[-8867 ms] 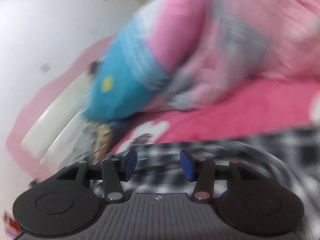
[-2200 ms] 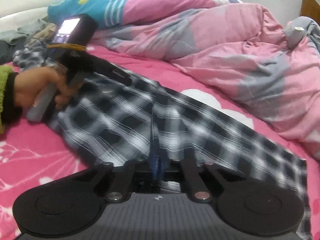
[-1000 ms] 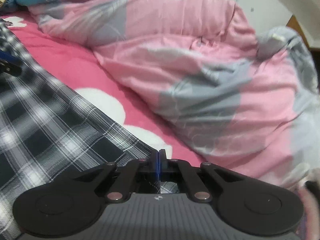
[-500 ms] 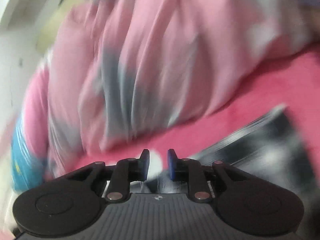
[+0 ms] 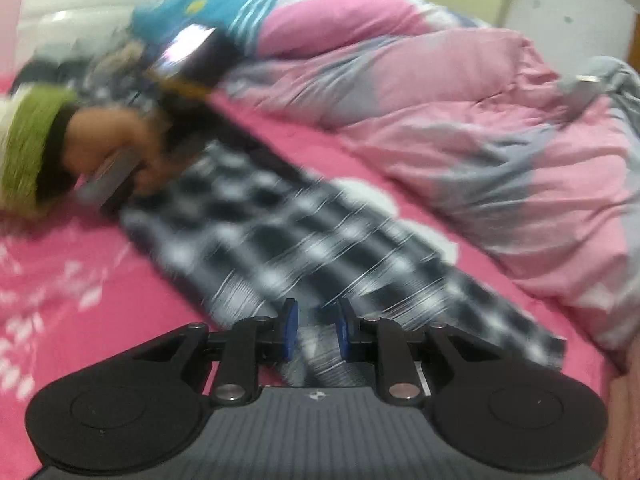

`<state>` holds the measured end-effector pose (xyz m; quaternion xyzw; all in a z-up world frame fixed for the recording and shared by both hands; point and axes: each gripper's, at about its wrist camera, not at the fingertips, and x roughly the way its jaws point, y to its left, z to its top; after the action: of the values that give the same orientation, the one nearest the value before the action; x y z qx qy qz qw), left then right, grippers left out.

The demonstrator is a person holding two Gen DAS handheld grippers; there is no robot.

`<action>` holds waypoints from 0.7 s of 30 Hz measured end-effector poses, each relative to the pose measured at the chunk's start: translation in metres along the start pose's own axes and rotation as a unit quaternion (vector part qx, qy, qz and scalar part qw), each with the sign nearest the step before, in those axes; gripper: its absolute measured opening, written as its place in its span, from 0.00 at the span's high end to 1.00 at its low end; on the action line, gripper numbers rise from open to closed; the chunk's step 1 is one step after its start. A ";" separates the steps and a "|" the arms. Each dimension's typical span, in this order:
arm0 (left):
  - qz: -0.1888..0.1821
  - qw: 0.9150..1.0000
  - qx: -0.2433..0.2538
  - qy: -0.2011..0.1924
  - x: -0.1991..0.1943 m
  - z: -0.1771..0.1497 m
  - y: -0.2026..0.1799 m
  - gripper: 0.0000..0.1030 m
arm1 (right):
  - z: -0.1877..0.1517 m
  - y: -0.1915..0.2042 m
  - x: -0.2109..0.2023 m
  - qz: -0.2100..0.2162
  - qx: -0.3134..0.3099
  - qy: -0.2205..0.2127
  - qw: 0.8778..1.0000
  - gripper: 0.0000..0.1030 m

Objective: Fold clothes

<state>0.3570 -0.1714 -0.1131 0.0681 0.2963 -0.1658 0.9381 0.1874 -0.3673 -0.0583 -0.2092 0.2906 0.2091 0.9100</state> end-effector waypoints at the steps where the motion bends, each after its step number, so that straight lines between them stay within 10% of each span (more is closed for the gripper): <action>1: 0.001 1.000 0.001 0.004 0.004 -0.002 -0.004 0.51 | -0.002 0.003 0.006 0.002 -0.007 0.005 1.000 0.79; 7: 0.001 1.000 -0.004 0.010 0.014 -0.010 -0.006 0.50 | -0.017 0.006 0.022 0.005 -0.015 0.009 1.000 0.79; 11: 0.000 1.000 -0.005 0.007 0.015 -0.011 -0.005 0.50 | -0.019 -0.017 0.017 -0.001 0.035 -0.019 0.999 0.97; 21: 0.019 1.000 -0.002 0.005 0.014 -0.010 -0.009 0.51 | -0.033 -0.169 0.005 -0.137 0.215 -0.065 0.965 0.97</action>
<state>0.3600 -0.1810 -0.1296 0.0725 0.3003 -0.1469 0.9397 0.2612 -0.5218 -0.0418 -0.0320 0.2378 0.0281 0.9704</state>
